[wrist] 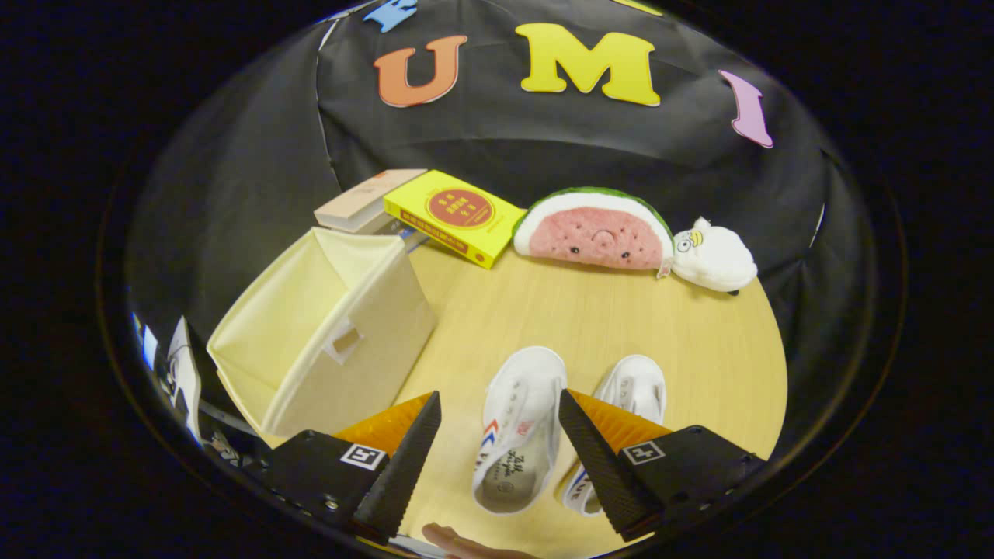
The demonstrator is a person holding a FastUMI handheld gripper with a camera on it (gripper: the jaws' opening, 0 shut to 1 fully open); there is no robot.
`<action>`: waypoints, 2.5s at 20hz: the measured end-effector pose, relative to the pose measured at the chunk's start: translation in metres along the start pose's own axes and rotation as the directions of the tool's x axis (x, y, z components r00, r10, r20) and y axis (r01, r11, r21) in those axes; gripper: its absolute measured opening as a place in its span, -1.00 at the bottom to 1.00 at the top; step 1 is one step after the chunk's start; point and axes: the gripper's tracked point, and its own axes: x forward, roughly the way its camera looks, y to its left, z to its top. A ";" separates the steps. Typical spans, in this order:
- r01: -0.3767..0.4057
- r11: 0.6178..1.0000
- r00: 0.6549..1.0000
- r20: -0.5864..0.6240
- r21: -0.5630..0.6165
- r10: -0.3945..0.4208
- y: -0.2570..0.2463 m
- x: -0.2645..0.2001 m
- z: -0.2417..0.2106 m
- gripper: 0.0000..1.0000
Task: Open the storage box then place both shoes into the box .Put the left shoe in first, then the right shoe, with the right side of both shoes facing outward in a uniform manner.
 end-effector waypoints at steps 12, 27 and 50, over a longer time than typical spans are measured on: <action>0.097 0.991 0.965 -0.235 -0.093 -0.116 -0.043 0.039 -0.080 0.81; 0.149 0.988 0.923 -0.353 -0.040 -0.153 -0.038 0.082 -0.080 -0.75; -0.085 0.789 0.942 -0.211 0.608 0.263 -0.013 -0.008 -0.044 -1.00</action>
